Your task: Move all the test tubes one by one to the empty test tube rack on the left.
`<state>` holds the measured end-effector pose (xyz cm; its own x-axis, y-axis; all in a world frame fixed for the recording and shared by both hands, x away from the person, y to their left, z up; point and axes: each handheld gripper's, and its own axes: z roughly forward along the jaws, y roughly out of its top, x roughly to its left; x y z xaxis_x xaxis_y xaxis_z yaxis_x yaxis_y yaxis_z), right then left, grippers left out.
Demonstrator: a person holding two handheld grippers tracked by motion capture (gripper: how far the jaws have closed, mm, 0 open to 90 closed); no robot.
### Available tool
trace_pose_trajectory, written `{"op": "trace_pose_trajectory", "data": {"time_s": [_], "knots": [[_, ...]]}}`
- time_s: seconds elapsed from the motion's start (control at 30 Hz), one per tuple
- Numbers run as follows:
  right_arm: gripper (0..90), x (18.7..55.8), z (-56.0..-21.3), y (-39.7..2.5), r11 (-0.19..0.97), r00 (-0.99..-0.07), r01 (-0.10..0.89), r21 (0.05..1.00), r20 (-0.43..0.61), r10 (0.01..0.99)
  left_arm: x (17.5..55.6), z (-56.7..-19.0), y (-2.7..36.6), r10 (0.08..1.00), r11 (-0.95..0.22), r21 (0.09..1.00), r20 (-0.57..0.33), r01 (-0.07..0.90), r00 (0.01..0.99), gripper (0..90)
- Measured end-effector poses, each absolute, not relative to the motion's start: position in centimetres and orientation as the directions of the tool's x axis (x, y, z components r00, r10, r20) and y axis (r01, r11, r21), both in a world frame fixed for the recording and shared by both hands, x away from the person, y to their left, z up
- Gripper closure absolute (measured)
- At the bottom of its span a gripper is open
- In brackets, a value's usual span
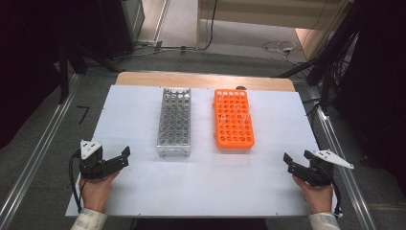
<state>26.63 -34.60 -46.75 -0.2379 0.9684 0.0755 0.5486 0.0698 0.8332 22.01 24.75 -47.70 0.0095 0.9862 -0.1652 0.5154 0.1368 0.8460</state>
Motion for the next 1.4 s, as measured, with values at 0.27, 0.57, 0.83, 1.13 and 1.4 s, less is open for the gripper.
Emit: {"op": "trace_pose_trajectory", "data": {"time_s": [0.27, 0.57, 0.83, 1.13, 1.4], "knots": [[17.1, 27.0, -46.6, -34.1, 0.094, -0.261, 0.541, 0.836, 0.061, 0.963, 22.4, -48.2, 25.1, 0.977, 0.179, 0.823, -0.214, 0.539, 0.003, 6.1], [18.5, 27.8, -46.1, -32.9, 0.119, -0.297, 0.522, 0.845, 0.049, 0.954, 22.3, -48.0, 24.5, 0.987, 0.136, 0.844, -0.162, 0.519, 0.005, 6.0], [18.5, 28.3, -46.0, -31.8, 0.135, -0.319, 0.521, 0.843, 0.045, 0.947, 22.2, -47.8, 24.4, 0.988, 0.134, 0.851, -0.151, 0.508, -0.007, 6.0], [19.0, 29.4, -45.8, -30.0, 0.159, -0.356, 0.509, 0.846, 0.038, 0.934, 22.2, -47.8, 24.3, 0.99, 0.13, 0.853, -0.14, 0.506, -0.018, 5.8], [20.3, 30.5, -45.3, -28.6, 0.17, -0.391, 0.495, 0.852, 0.044, 0.919, 22.3, -47.7, 24.5, 0.985, 0.156, 0.848, -0.169, 0.506, -0.021, 4.5]]}}
